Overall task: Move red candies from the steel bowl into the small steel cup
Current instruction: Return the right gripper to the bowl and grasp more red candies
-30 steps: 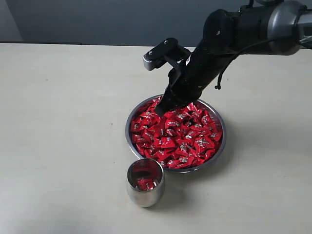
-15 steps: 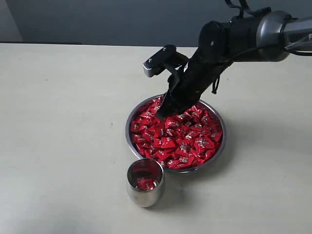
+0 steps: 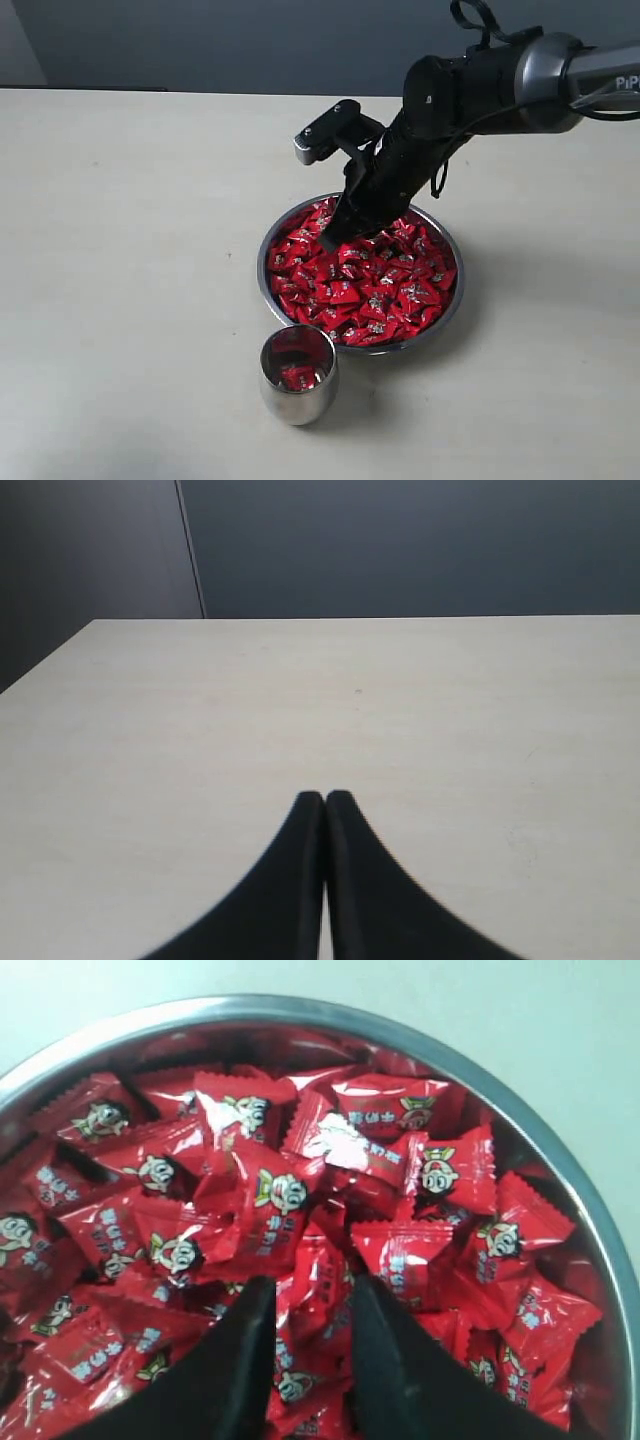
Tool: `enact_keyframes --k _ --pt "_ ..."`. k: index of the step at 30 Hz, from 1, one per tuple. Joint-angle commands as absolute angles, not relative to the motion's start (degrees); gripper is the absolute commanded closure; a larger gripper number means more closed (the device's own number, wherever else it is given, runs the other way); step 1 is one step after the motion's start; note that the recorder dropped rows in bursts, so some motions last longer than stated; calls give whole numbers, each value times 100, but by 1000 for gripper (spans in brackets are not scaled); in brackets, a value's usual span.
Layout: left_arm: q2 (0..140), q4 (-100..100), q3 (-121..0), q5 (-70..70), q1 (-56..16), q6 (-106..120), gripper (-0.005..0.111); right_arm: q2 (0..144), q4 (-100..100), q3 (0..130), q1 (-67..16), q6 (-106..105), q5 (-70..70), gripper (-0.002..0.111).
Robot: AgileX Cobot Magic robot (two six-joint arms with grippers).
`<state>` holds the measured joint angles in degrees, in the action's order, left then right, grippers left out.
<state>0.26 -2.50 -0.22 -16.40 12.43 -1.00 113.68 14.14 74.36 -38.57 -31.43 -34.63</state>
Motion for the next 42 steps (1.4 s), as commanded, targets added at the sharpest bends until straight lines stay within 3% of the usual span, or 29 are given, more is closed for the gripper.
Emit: enact_keyframes --k 1,19,25,42 --pt "0 -257 0 -1630 1248 -115 106 11378 1420 7460 -3882 -3131 -3403 81" --pt "0 -257 0 -1630 1248 -115 106 11495 1473 7460 -3882 -3131 -3349 83" --pt "0 -257 0 -1630 1248 -115 106 11495 1464 7460 -3882 -3131 -3301 109" --pt "0 -257 0 -1630 1248 -115 106 10862 412 7460 -3882 -2192 -3477 109"
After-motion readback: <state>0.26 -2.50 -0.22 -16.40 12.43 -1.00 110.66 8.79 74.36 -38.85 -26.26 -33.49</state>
